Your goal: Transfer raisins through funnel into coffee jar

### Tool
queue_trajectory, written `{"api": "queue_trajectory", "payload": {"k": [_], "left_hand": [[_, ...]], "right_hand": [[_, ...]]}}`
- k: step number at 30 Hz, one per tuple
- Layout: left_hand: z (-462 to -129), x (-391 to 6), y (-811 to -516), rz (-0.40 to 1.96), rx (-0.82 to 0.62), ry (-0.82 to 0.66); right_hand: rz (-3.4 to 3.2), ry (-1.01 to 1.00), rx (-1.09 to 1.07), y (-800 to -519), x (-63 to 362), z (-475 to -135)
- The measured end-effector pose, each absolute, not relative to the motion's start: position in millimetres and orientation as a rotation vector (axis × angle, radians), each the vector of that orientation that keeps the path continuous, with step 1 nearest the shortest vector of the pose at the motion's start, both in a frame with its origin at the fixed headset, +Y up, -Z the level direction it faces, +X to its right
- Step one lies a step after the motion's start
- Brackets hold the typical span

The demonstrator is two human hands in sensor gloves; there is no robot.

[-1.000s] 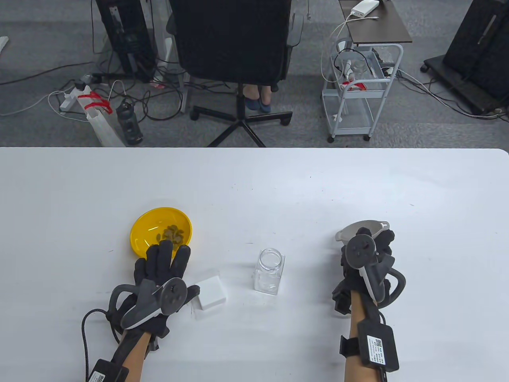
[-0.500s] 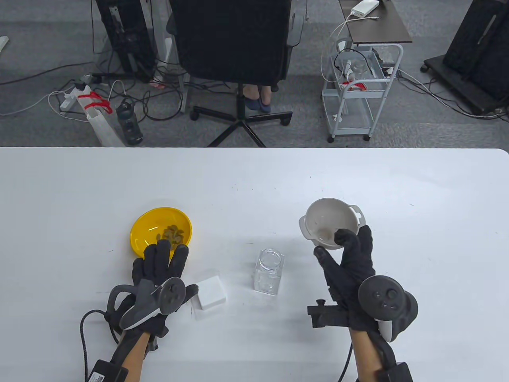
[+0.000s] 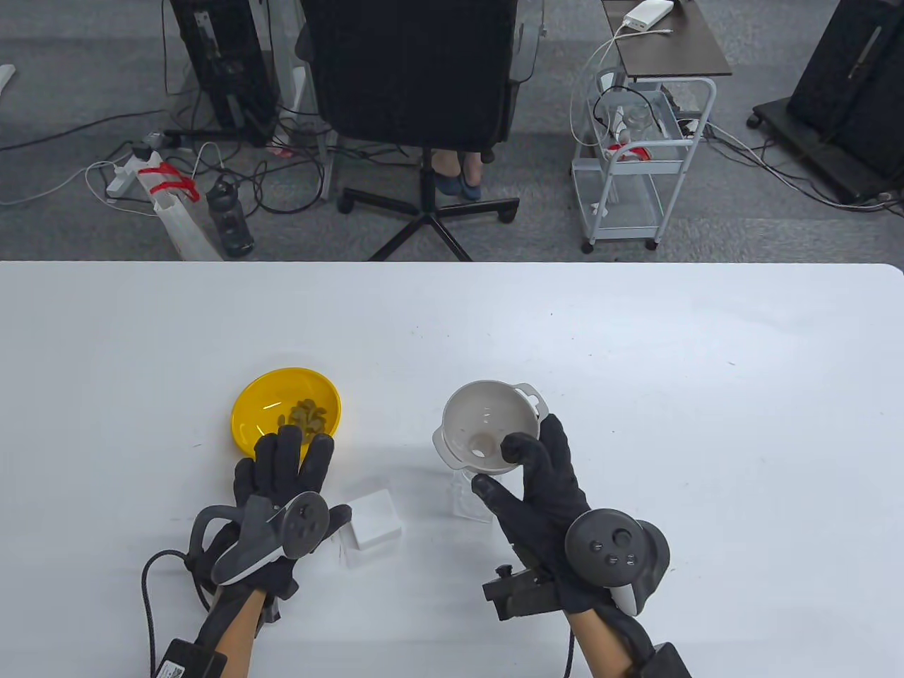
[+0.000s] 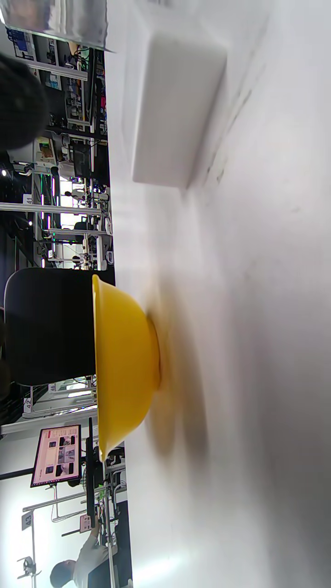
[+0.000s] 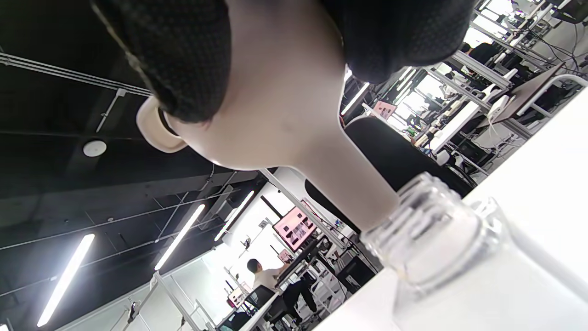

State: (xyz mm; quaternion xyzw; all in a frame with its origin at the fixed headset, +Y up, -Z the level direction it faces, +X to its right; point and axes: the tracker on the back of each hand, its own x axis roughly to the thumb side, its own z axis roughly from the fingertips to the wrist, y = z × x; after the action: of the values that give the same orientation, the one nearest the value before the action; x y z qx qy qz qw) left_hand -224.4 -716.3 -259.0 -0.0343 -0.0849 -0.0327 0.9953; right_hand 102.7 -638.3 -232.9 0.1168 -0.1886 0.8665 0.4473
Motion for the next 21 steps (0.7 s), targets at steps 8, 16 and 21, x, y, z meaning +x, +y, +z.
{"api": "queue_trajectory", "payload": {"k": [8,16,21], "left_hand": [[-259.3,-223.7,-717.7,-0.072,-0.079,-0.173],[-259.1,-223.1,-717.8,-0.079,-0.084,-0.171],[-259.0,-222.9,-717.6,-0.085,-0.088,-0.170]], "right_hand": [[2.201,-0.422,0.268,-654.3,99.0,-239.1],[2.255,-0.399,0.246,-664.3,97.0,-243.1],[2.281,-0.390,0.259,-666.1,100.5,-240.3]]}}
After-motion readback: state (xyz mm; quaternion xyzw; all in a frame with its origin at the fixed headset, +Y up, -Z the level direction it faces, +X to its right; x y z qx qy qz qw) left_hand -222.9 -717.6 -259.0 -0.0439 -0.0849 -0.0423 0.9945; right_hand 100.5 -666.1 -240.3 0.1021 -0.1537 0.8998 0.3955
